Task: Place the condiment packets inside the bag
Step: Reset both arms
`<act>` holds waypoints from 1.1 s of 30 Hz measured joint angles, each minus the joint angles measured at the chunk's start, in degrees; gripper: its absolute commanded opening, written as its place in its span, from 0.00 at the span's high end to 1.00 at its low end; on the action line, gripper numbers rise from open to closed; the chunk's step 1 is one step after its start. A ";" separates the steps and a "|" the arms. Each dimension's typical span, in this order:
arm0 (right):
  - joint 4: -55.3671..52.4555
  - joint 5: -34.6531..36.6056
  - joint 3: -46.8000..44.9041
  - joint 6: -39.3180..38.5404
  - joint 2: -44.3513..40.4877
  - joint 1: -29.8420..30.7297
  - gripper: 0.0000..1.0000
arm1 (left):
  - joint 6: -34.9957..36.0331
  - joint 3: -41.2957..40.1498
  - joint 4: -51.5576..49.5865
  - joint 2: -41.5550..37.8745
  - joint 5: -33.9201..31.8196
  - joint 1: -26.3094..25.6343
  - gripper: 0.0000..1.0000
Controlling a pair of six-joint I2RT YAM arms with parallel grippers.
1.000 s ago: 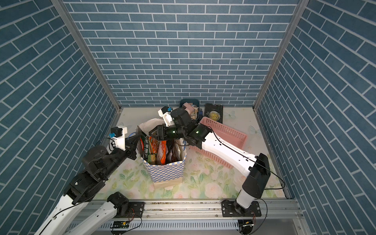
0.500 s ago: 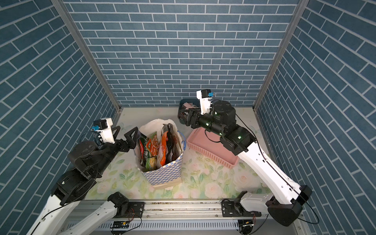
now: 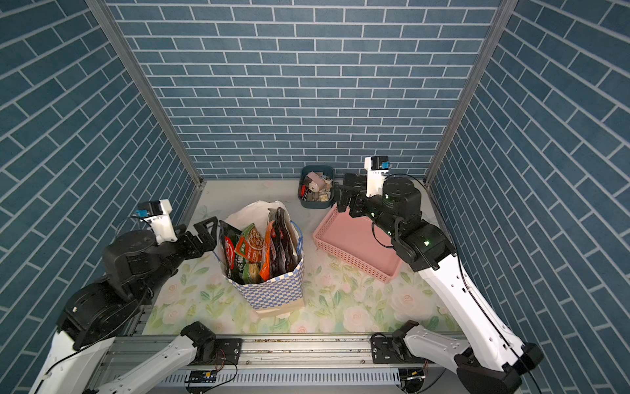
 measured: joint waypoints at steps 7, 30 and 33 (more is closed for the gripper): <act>2.36 3.85 -4.15 -8.11 -4.83 -12.20 0.00 | 7.58 12.70 11.82 11.37 -10.03 0.28 0.00; 62.14 -2.97 -62.69 -19.30 5.64 -33.81 0.00 | 15.30 -54.47 68.85 27.91 12.59 36.59 0.00; 69.22 -2.73 -64.50 -20.24 9.66 -31.43 0.00 | 17.90 -59.95 83.12 27.91 15.30 33.92 0.00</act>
